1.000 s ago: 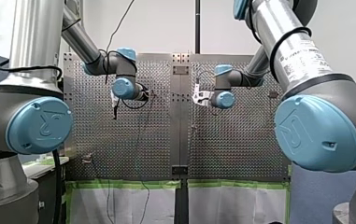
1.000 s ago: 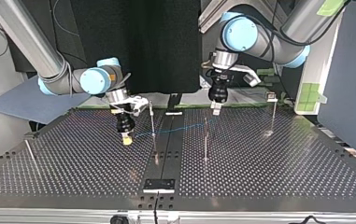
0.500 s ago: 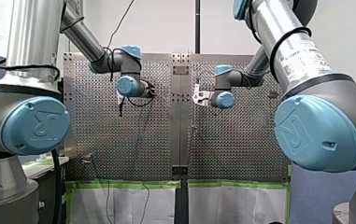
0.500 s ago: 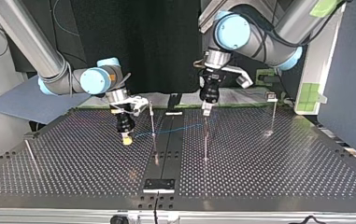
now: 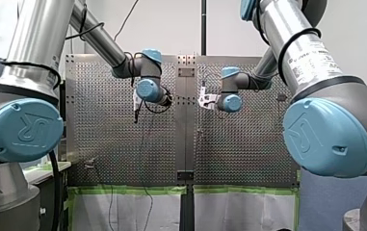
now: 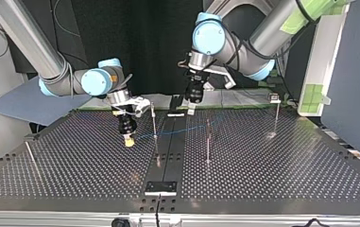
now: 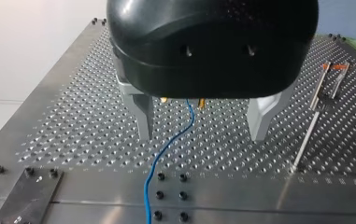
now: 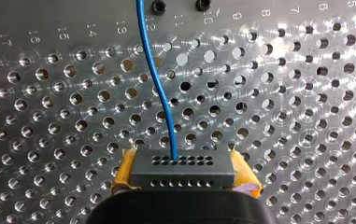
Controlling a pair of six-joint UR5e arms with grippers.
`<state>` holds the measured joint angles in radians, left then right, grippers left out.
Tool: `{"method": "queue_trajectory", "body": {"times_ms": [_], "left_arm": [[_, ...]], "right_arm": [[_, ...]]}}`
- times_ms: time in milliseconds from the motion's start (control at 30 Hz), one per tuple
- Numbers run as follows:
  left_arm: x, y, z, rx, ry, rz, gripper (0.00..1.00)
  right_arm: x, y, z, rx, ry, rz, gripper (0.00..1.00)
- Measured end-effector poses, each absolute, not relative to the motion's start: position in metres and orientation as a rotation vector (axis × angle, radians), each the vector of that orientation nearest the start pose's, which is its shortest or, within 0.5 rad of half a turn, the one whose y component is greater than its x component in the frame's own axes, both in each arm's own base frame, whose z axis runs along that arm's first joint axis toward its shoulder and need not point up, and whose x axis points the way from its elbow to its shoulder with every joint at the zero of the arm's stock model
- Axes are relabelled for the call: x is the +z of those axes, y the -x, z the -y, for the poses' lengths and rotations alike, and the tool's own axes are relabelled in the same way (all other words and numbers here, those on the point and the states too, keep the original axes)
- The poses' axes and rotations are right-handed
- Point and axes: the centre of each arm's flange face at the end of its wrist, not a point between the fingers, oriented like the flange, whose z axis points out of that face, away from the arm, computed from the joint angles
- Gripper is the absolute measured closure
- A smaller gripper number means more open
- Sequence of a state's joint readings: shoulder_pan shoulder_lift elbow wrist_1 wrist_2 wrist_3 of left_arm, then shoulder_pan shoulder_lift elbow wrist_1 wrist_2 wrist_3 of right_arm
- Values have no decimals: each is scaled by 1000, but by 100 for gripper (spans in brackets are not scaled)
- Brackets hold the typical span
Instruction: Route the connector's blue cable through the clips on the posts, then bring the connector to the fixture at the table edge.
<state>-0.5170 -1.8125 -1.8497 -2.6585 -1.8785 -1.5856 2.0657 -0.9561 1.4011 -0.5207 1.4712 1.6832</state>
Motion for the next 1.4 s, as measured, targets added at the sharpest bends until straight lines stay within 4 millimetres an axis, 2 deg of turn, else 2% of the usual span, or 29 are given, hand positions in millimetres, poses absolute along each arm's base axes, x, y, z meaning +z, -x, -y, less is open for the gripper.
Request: {"method": "queue_trajectory", "body": {"times_ms": [367,567,667,833,1067,1400], "left_arm": [[267,-413,404,-169,-157,-1588,0],[258,-429,413,-139,-107,-1595,0],[257,-438,414,-126,-78,-1597,0],[276,-445,410,-108,-22,-1581,0],[295,-447,384,-105,62,-1533,0],[308,-424,372,-104,-6,-1506,0]], "right_arm": [[248,-463,551,1758,-1548,923,100],[248,-463,551,1756,-1551,922,100],[247,-462,551,1755,-1552,922,100],[247,-461,552,1751,-1553,923,100],[246,-461,552,1750,-1553,923,100],[246,-461,552,1750,-1555,926,100]]}}
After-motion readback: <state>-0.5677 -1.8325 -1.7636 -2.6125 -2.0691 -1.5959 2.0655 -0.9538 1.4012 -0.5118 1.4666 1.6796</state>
